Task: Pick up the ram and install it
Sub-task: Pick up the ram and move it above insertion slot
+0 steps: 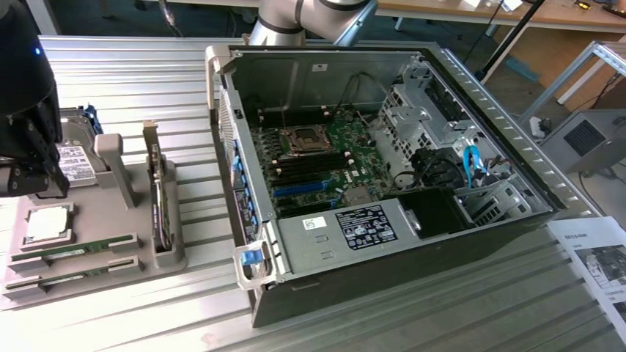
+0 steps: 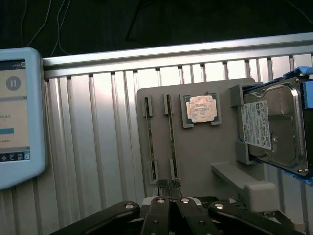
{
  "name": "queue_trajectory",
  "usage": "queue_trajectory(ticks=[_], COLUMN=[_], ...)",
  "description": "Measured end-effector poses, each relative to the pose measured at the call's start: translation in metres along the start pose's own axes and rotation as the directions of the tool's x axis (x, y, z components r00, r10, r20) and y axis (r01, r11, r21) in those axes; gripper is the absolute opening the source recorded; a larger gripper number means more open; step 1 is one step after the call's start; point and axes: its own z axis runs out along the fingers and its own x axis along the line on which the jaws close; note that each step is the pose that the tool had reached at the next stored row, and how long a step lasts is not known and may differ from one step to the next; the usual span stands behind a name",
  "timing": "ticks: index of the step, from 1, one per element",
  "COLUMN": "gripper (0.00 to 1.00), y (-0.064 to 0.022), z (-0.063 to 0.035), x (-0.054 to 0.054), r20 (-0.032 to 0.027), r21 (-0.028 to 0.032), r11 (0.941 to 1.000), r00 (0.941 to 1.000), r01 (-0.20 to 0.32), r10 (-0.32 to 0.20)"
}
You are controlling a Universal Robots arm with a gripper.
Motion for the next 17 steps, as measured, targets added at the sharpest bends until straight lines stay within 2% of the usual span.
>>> queue_trajectory(ticks=[4, 9, 17], gripper=[0.11, 0.11, 0.11], y=[0.0002, 0.0009, 0.0008], z=[0.004, 0.0145, 0.0153], x=[0.001, 0.006, 0.006], r20=[0.0, 0.0, -0.0001], r21=[0.0001, 0.0001, 0.0002], r11=[1.0, 1.0, 1.0], r00=[1.0, 1.0, 1.0], r01=[0.0, 0.001, 0.001], r10=[0.0, -0.001, -0.001])
